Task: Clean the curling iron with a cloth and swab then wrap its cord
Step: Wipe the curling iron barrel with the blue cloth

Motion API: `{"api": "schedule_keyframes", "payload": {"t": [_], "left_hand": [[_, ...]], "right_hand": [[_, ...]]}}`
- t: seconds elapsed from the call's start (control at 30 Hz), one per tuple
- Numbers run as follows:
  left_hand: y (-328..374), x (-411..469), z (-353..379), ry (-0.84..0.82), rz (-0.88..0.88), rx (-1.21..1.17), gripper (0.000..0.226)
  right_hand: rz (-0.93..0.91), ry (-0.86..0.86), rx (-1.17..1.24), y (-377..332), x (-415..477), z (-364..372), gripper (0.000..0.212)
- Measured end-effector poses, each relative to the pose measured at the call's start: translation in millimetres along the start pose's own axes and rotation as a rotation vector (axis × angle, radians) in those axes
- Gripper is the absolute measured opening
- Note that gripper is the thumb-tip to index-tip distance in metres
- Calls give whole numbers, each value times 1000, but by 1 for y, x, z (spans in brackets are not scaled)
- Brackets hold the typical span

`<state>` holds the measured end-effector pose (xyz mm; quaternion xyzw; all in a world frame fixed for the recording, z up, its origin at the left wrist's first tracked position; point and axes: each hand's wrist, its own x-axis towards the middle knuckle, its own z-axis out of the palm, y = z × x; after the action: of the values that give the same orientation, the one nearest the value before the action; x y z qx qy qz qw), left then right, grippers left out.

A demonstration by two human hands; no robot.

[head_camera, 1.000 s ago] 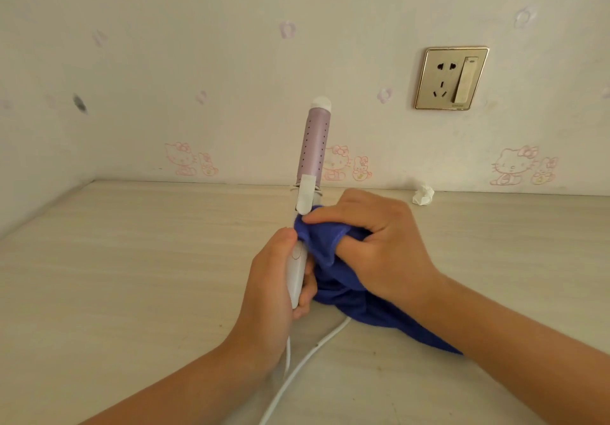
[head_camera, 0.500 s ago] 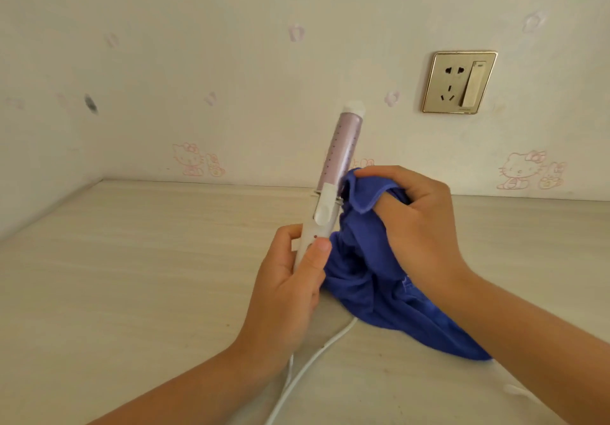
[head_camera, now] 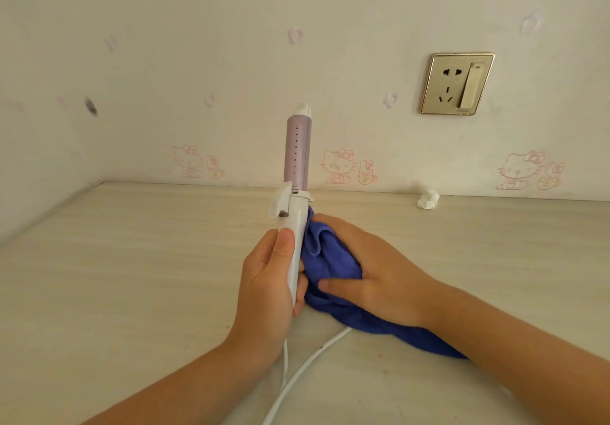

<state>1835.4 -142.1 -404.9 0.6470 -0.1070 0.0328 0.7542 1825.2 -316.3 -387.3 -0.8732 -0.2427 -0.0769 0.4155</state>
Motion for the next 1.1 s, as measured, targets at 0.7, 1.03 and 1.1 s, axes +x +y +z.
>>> {"api": "schedule_keyframes", "payload": {"t": [0.7, 1.03, 1.1], "left_hand": [[22, -1, 7, -41, -130, -69, 37], [34, -5, 6, -90, -59, -237, 43], [27, -10, 7, -78, -75, -115, 47]], "right_hand": [[-125, 575, 65, -40, 7, -3, 41], [-241, 398, 9, -45, -3, 18, 43], [-179, 545, 47, -42, 4, 1, 40]]}}
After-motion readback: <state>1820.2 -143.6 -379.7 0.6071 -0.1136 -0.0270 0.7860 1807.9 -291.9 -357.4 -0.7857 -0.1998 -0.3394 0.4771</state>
